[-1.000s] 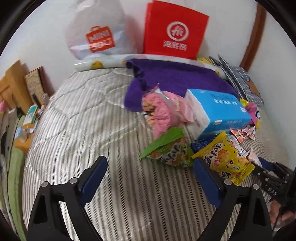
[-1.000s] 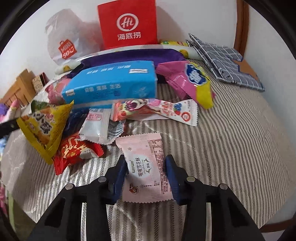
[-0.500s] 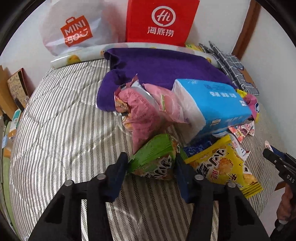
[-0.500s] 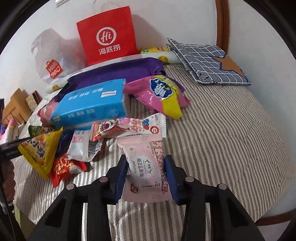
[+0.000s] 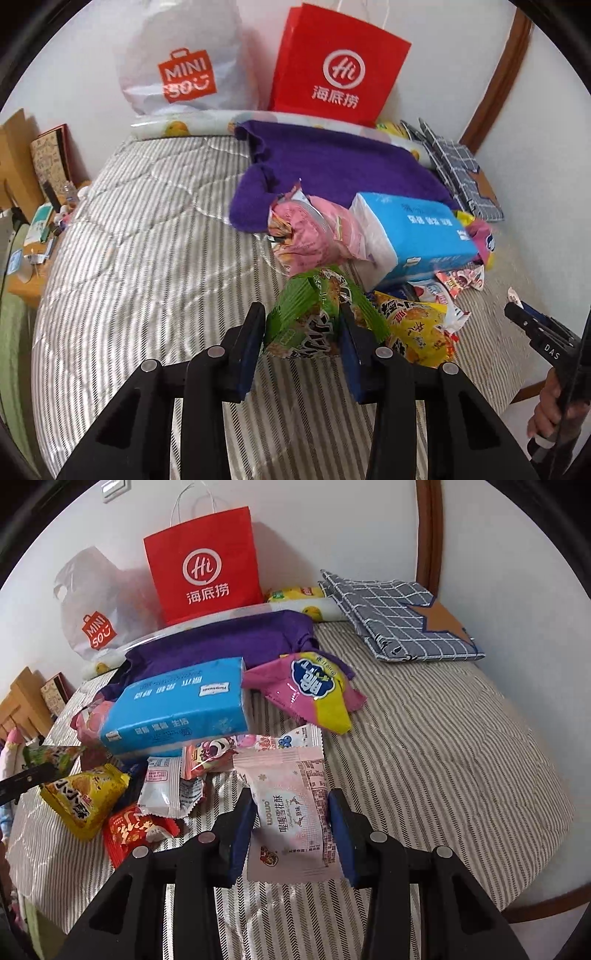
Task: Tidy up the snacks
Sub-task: 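Lift both packets and carry them over the purple towel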
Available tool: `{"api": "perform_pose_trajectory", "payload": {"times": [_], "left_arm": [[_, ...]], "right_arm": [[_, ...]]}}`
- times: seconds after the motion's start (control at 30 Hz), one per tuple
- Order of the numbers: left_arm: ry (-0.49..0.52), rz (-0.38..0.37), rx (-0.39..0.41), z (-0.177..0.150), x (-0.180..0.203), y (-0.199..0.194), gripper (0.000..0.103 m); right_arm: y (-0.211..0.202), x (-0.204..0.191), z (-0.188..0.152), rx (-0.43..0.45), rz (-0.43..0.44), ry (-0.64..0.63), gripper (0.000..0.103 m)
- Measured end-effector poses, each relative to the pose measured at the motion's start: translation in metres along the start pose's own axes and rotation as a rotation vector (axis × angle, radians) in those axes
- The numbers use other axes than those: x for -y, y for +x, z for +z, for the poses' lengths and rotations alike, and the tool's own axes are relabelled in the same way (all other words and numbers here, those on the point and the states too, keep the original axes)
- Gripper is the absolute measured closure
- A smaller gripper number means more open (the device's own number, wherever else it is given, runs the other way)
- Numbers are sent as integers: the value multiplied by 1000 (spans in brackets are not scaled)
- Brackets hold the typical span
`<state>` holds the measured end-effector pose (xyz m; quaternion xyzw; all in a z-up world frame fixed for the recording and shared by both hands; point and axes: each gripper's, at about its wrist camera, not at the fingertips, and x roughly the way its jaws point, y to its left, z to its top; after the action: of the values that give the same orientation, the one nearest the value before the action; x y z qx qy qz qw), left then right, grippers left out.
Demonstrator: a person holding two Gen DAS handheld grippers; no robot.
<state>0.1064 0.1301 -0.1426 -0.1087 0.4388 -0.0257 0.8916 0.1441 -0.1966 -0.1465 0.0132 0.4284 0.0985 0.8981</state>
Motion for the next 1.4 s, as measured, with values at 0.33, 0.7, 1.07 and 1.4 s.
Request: {"api": "perform_pose_trajectory", "payload": {"times": [0.33,0.7,1.07,1.4], "left_arm": [[-21,-6,42,-5,5,-33,64],[5,-61,68,-5,26,-50,64],[37,-107,80,-2,47,-55,64],[55,-152,69,14,64,-50,64]], "right_arm": [[-16,0,5,4,-12,10,65],[-40,-7,11,55,-19,-1,65],[-54,-14,20,80,-9,-23,65],[-61,-22,30,97,7,-42,65]]}}
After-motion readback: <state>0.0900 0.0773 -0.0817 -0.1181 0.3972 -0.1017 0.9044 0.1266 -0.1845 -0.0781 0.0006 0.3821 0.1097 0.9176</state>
